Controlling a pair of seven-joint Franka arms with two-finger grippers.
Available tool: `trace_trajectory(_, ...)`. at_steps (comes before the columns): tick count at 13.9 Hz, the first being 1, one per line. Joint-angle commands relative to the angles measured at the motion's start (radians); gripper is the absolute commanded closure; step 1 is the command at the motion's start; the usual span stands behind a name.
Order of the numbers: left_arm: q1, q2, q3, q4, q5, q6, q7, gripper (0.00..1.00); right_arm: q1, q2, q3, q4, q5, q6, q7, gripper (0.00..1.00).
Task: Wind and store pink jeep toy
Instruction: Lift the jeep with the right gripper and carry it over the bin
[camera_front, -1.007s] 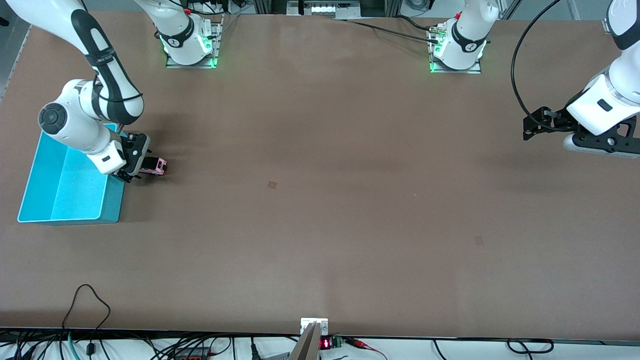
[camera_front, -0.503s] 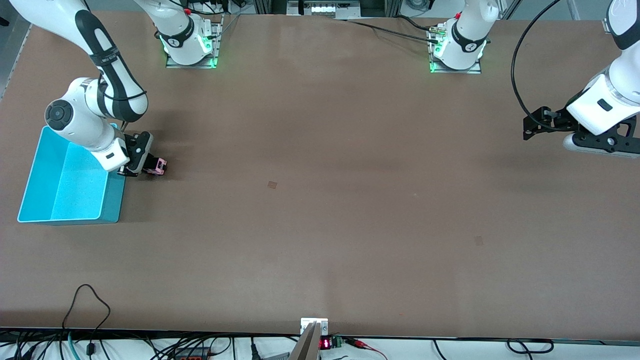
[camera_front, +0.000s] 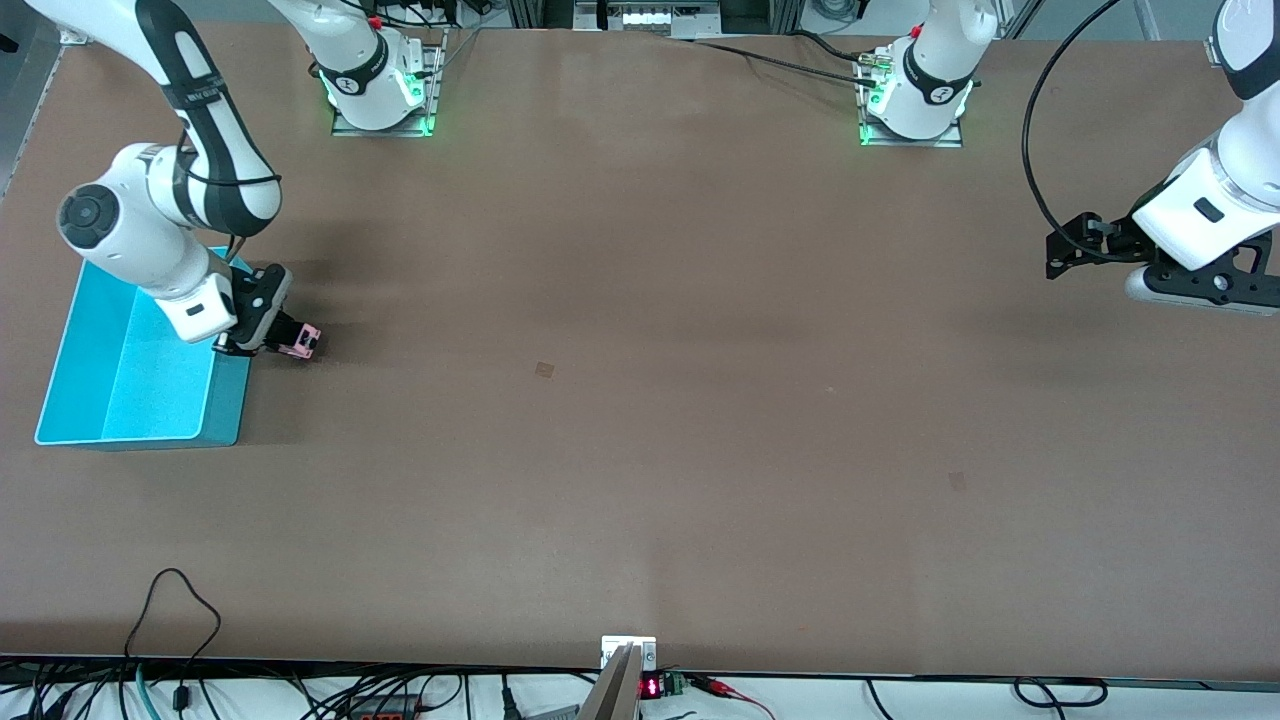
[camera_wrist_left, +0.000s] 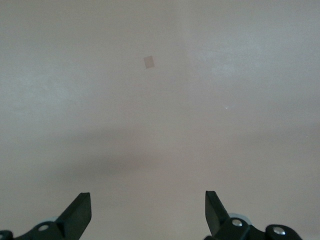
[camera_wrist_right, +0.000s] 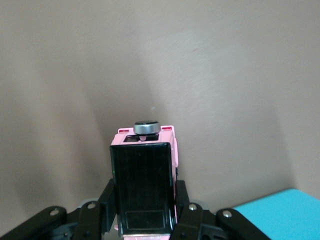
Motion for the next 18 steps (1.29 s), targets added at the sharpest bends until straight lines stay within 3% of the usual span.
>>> trace_trajectory(1,-0.002,-0.015,0.005,-0.001,0.000,-0.014,0.019,0.00,0.010,-0.031,0.005,0.049,0.015,-0.051,0.087,1.00)
trace_trajectory(6,-0.002,-0.015,0.005,-0.001,0.000,-0.014,0.019,0.00,0.008,-0.109,0.002,0.092,0.025,-0.052,0.370,1.00)
trace_trajectory(11,-0.002,-0.015,0.005,-0.001,0.000,-0.014,0.020,0.00,-0.030,-0.152,-0.010,0.126,0.006,-0.173,0.800,1.00)
trace_trajectory(18,-0.002,-0.015,0.003,-0.001,0.000,-0.014,0.019,0.00,-0.233,-0.063,-0.009,0.126,-0.009,-0.126,0.932,1.00)
